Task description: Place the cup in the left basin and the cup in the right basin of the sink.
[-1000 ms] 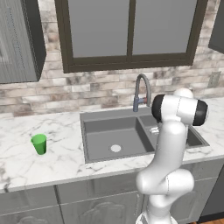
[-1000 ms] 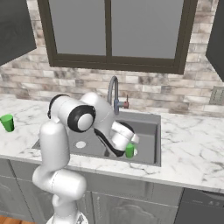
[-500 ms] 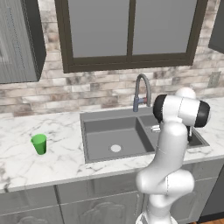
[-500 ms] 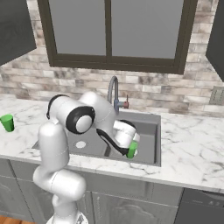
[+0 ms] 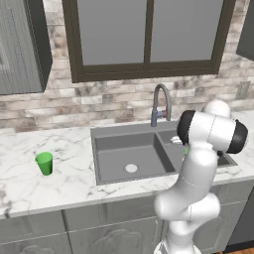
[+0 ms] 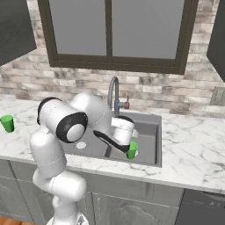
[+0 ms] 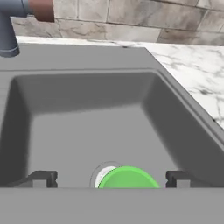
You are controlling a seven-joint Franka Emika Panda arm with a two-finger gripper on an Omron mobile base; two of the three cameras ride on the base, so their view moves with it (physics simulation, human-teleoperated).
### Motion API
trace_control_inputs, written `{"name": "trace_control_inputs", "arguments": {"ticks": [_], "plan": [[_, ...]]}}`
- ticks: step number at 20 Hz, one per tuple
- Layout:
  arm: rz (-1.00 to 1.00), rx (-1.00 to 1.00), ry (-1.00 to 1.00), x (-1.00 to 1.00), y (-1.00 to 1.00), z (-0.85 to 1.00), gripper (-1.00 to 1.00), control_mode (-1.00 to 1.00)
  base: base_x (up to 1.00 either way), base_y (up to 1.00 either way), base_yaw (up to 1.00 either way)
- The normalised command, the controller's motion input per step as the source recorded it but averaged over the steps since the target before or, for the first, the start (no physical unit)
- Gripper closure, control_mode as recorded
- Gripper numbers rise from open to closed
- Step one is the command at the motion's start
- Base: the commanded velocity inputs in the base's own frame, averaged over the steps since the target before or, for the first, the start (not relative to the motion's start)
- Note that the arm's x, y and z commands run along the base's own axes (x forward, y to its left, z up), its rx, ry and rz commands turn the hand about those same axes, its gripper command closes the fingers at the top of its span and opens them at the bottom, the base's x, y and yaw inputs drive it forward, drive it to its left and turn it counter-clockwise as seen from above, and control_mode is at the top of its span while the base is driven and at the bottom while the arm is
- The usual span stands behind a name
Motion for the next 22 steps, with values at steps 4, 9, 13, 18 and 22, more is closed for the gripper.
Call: {"name": "trace_control_inputs", "arguments": {"ticks": [4,9,13,18,22], "plan": [[0.0,0.08,-0.08,-0.21,0.21,0.48,-1.0,-1.0,0.0,0.0,0.0],[0.0,0.08,-0.08,-0.32,0.22,0.67,-1.0,-1.0,0.0,0.0,0.0],[0.0,0.11,-0.03,-0.19,0.09,0.58,-1.0,-1.0,0.0,0.0,0.0],[0.0,0.05,0.0,-0.01,0.01,0.5,-1.0,-1.0,0.0,0.0,0.0],[0.0,0.0,0.0,0.0,0.0,0.71,-1.0,-1.0,0.0,0.0,0.0]]}}
